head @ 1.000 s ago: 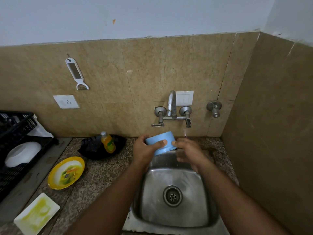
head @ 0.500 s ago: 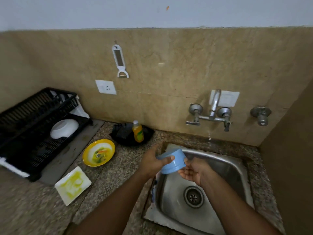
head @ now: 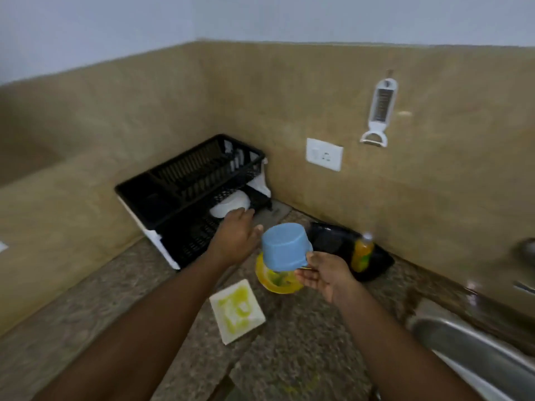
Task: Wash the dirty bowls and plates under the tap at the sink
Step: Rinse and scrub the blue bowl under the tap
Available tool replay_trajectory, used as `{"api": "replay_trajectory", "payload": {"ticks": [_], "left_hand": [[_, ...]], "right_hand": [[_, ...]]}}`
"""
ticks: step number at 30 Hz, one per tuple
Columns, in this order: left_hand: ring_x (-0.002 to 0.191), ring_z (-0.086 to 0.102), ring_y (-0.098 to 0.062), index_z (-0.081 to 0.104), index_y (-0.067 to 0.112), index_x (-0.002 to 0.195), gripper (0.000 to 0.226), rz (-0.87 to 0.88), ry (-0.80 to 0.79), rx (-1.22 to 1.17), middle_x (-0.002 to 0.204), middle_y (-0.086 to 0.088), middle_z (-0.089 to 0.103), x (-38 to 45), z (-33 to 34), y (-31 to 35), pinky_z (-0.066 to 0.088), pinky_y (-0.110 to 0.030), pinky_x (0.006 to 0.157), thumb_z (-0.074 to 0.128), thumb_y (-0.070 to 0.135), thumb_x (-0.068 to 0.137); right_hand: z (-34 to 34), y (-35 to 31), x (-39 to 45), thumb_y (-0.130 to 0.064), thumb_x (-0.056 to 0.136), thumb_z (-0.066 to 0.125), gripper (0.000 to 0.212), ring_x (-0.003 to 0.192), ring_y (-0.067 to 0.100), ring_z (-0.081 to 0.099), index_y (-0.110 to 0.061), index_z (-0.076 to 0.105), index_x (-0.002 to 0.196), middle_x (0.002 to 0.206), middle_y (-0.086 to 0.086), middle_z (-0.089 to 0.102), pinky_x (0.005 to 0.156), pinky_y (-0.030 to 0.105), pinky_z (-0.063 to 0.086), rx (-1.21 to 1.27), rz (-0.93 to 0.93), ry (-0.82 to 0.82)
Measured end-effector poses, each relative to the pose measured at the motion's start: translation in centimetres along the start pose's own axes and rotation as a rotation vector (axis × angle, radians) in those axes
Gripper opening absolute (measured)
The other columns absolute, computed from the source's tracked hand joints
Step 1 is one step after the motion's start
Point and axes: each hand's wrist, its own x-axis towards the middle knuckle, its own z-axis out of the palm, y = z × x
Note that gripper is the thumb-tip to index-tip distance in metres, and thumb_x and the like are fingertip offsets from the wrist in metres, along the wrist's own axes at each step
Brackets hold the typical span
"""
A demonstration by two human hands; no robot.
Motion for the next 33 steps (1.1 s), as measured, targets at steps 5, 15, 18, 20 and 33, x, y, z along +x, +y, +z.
{"api": "replay_trajectory", "payload": {"ticks": [5,15,18,20,33], "left_hand": [[0.154,0.022,-0.041,0.034,0.011,0.158,0.059,-0.023,0.01,0.243,0.166,-0.022,0.026,2.6,-3.5,-10.4,0.026,-0.058,0.121,0.043,0.038,0.107],[0.16,0.003,-0.021,0.006,0.027,0.165,0.062,0.133,-0.227,0.241,0.173,0.002,0.007,5.9,-5.0,-22.7,0.024,-0.054,0.123,0.033,0.04,0.111],[0.16,0.0,-0.019,0.008,0.028,0.165,0.06,0.142,-0.199,0.177,0.173,0.003,0.009,5.9,-4.4,-23.5,0.024,-0.054,0.124,0.03,0.042,0.11],[0.16,0.0,-0.017,0.009,0.03,0.165,0.06,0.151,-0.187,0.159,0.173,0.005,0.01,5.9,-4.1,-23.9,0.025,-0.055,0.123,0.027,0.045,0.109],[0.159,-0.007,-0.009,0.007,0.037,0.164,0.057,0.125,-0.164,0.119,0.172,0.015,0.008,5.7,-4.0,-23.6,0.019,-0.057,0.125,0.029,0.042,0.112]], "right_hand": [[10.0,0.7,6.7,-0.015,0.106,0.055,0.024,0.079,0.031,0.071,-0.001,0.059,0.125,0.098,0.02,0.071,0.061,0.04,0.063,-0.039,0.042,-0.092],[22.5,4.2,16.8,-0.025,0.105,0.058,0.019,0.089,0.03,0.071,-0.013,0.062,0.12,0.106,0.015,0.072,0.067,0.038,0.061,-0.108,0.088,-0.192],[25.6,5.1,19.3,-0.025,0.105,0.058,0.015,0.088,0.029,0.071,-0.016,0.064,0.114,0.104,0.012,0.073,0.069,0.037,0.061,-0.098,0.091,-0.196],[27.8,5.5,20.9,-0.025,0.105,0.057,0.016,0.086,0.027,0.071,-0.015,0.064,0.116,0.107,0.011,0.073,0.067,0.036,0.061,-0.085,0.091,-0.21],[36.6,7.1,28.2,-0.028,0.109,0.043,0.037,0.129,0.034,0.058,-0.01,0.051,0.141,0.148,0.02,0.053,0.091,0.038,0.055,-0.268,0.063,-0.065]]}}
